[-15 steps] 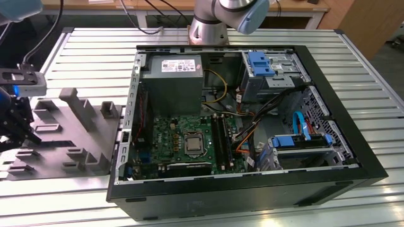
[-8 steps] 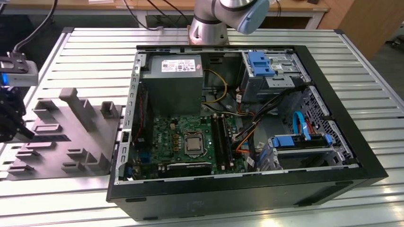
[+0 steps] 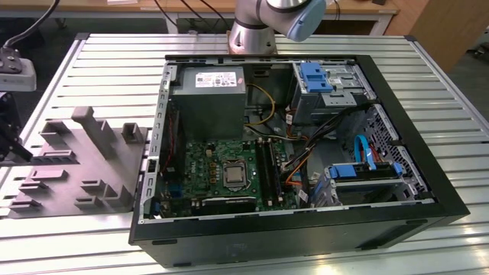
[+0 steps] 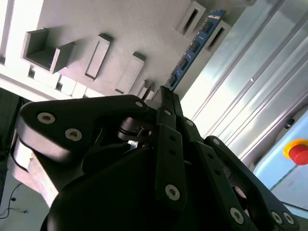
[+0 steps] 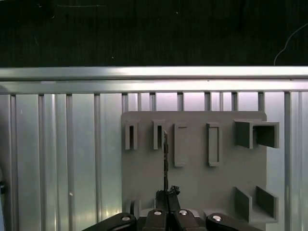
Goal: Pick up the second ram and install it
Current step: 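Pick up the second ram and move it above second insertion slot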
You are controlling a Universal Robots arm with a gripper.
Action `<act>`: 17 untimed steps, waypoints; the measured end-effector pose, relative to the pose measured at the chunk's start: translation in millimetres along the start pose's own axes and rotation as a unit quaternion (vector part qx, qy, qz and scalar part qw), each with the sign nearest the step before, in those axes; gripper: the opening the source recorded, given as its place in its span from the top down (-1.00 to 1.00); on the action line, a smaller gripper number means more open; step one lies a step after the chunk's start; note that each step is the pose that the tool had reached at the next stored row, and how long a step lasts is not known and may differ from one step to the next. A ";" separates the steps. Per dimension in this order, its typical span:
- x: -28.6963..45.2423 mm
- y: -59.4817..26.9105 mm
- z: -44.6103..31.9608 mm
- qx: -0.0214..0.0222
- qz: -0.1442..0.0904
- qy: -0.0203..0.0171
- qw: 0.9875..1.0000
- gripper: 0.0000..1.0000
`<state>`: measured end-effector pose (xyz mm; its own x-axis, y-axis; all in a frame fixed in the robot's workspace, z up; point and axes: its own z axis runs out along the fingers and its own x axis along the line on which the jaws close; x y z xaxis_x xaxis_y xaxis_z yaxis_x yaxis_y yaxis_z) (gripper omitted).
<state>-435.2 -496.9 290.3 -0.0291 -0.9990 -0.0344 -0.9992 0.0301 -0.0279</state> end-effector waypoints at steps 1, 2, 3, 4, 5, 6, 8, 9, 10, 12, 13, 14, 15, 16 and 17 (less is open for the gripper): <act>-0.1 -0.1 -2.6 0.000 0.000 0.000 1.000 0.76; -0.3 -0.1 -5.2 0.000 0.000 0.000 1.000 0.76; -0.5 -0.2 -8.0 0.000 0.000 0.000 1.000 0.76; -0.8 -0.3 -11.4 0.000 0.000 0.000 1.000 0.76; -1.0 -0.4 -14.5 0.000 0.000 0.000 1.000 0.76; -1.3 -0.4 -17.8 0.000 0.000 0.000 1.000 0.76; -1.8 -0.6 -24.0 0.000 0.000 0.000 1.000 0.76; -2.1 -0.7 -27.2 0.000 0.000 0.000 1.000 0.76; -2.3 -0.8 -30.6 0.000 0.000 0.000 1.000 0.76; -2.9 -1.0 -37.8 0.000 0.000 0.000 1.000 0.76; -3.2 -1.0 -41.2 0.000 0.000 0.000 1.000 0.76; -3.6 -1.1 -44.4 0.000 0.000 0.000 1.000 0.76; -3.9 -1.2 -47.5 0.000 0.000 0.000 1.000 0.76; -4.2 -1.3 -50.6 0.000 0.000 0.000 1.000 0.76; -4.5 -1.4 -53.7 0.000 0.000 0.000 1.000 0.76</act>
<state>-435.3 -494.2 344.1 -0.0292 -0.9990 -0.0344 -0.9992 0.0301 -0.0279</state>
